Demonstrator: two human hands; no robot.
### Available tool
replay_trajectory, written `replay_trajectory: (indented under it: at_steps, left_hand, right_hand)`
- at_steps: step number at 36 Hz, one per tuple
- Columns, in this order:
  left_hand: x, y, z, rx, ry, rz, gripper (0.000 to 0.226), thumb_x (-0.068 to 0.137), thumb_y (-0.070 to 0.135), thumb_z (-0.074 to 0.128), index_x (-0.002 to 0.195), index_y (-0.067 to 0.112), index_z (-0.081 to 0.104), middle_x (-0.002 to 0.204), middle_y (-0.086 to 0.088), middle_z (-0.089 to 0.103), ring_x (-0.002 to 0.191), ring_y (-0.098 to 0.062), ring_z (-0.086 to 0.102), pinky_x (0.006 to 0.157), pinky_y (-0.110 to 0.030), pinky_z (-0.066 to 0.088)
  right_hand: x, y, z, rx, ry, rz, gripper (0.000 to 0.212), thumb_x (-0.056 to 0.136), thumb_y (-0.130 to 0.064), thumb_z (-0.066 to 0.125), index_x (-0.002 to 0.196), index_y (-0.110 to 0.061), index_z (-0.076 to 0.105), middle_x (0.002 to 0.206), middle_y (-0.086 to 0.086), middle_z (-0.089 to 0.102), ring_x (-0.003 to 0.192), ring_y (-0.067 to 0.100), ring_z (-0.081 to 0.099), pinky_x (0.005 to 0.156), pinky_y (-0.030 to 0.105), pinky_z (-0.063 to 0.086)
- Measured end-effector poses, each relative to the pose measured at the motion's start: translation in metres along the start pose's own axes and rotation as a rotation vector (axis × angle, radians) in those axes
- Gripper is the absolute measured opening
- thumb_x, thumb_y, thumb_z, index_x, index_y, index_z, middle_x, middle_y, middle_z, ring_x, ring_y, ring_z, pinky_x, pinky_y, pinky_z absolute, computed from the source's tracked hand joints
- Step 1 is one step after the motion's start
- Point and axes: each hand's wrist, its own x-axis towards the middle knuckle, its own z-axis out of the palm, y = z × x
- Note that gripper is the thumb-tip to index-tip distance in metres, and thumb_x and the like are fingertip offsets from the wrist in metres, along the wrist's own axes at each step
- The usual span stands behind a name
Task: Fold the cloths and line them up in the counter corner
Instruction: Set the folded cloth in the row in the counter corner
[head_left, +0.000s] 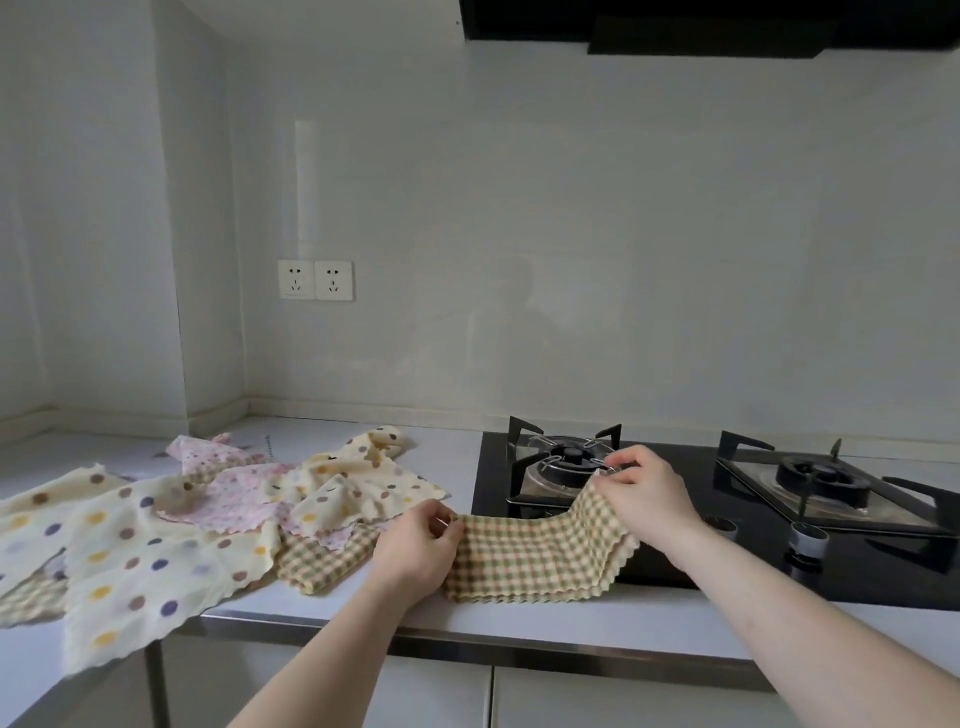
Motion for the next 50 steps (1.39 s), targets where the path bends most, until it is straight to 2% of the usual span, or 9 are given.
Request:
replay_trajectory:
  at_steps: [5, 11, 20, 25, 29, 33, 36, 42, 50]
  left_hand:
    - [-0.001, 0.001, -0.001, -0.017, -0.005, -0.017, 0.014, 0.095, 0.042, 0.057, 0.102, 0.034, 0.066, 0.102, 0.014, 0.071, 0.096, -0.011, 0.065, 0.086, -0.030, 0.052]
    - [-0.001, 0.003, -0.003, -0.043, -0.020, -0.026, 0.018, 0.095, 0.033, 0.056, 0.107, 0.033, 0.069, 0.106, 0.012, 0.071, 0.100, -0.012, 0.064, 0.086, -0.028, 0.050]
    - [-0.002, 0.002, -0.007, -0.093, -0.055, -0.038, 0.021, 0.092, 0.029, 0.054, 0.105, 0.032, 0.070, 0.108, 0.011, 0.072, 0.104, -0.014, 0.064, 0.095, -0.032, 0.050]
    - [-0.003, 0.003, -0.011, -0.156, -0.056, -0.024, 0.031, 0.083, 0.030, 0.042, 0.099, 0.030, 0.069, 0.102, 0.009, 0.071, 0.102, -0.016, 0.063, 0.095, -0.036, 0.049]
    - [-0.004, 0.007, -0.012, -0.211, -0.050, -0.033, 0.036, 0.080, 0.040, 0.040, 0.091, 0.028, 0.072, 0.094, 0.011, 0.072, 0.094, -0.012, 0.063, 0.089, -0.035, 0.049]
    - [-0.007, 0.010, -0.013, -0.209, -0.067, -0.061, 0.025, 0.080, 0.050, 0.057, 0.095, 0.034, 0.069, 0.091, 0.015, 0.072, 0.090, -0.006, 0.065, 0.086, -0.032, 0.052]
    - [-0.008, 0.011, -0.012, -0.182, -0.092, -0.068, 0.025, 0.075, 0.041, 0.070, 0.099, 0.036, 0.068, 0.089, 0.018, 0.072, 0.083, -0.001, 0.068, 0.081, -0.028, 0.057]
    - [-0.009, 0.011, -0.014, -0.215, -0.103, -0.042, 0.030, 0.074, 0.027, 0.067, 0.102, 0.038, 0.070, 0.093, 0.019, 0.072, 0.087, 0.000, 0.068, 0.083, -0.030, 0.060]
    - [-0.010, 0.010, -0.015, -0.292, -0.087, 0.038, 0.027, 0.085, 0.014, 0.066, 0.101, 0.034, 0.073, 0.094, 0.011, 0.072, 0.085, -0.004, 0.069, 0.081, -0.026, 0.059]
  right_hand:
    - [-0.008, -0.024, 0.025, 0.081, -0.107, 0.005, 0.013, 0.087, -0.017, 0.071, 0.098, -0.021, 0.065, 0.085, -0.003, 0.076, 0.069, 0.016, 0.071, 0.057, 0.028, 0.055]
    - [-0.026, -0.039, 0.063, 0.153, -0.220, -0.001, 0.016, 0.089, -0.008, 0.070, 0.102, -0.013, 0.061, 0.087, 0.009, 0.072, 0.053, 0.014, 0.068, 0.052, 0.027, 0.056]
    - [-0.035, -0.038, 0.102, 0.153, -0.332, 0.028, 0.020, 0.091, -0.008, 0.070, 0.103, -0.016, 0.057, 0.093, 0.012, 0.070, 0.059, 0.017, 0.071, 0.060, 0.030, 0.062]
    - [-0.037, -0.037, 0.105, 0.149, -0.408, 0.044, 0.024, 0.089, 0.003, 0.063, 0.106, -0.015, 0.060, 0.098, 0.008, 0.073, 0.080, 0.027, 0.076, 0.068, 0.036, 0.064]
    - [-0.033, -0.030, 0.088, 0.200, -0.256, -0.051, 0.025, 0.091, 0.005, 0.057, 0.098, -0.018, 0.065, 0.099, 0.002, 0.073, 0.074, 0.018, 0.074, 0.064, 0.032, 0.061]
    - [-0.026, -0.003, 0.069, -0.029, -0.063, -0.158, 0.022, 0.090, -0.010, 0.067, 0.100, -0.030, 0.066, 0.100, -0.013, 0.070, 0.085, 0.003, 0.067, 0.082, 0.026, 0.056]
    - [-0.028, 0.019, 0.066, -0.097, -0.128, -0.101, 0.027, 0.092, -0.029, 0.069, 0.117, -0.032, 0.060, 0.114, -0.016, 0.066, 0.093, 0.002, 0.063, 0.083, 0.023, 0.052]
    - [-0.022, 0.021, 0.074, -0.142, -0.238, 0.004, 0.049, 0.089, -0.059, 0.061, 0.132, -0.040, 0.051, 0.118, -0.019, 0.069, 0.110, 0.007, 0.063, 0.101, 0.037, 0.047]
    - [0.003, 0.013, 0.071, -0.083, -0.450, 0.146, 0.052, 0.082, -0.034, 0.077, 0.130, -0.023, 0.062, 0.123, -0.005, 0.067, 0.113, 0.012, 0.062, 0.105, 0.032, 0.044]
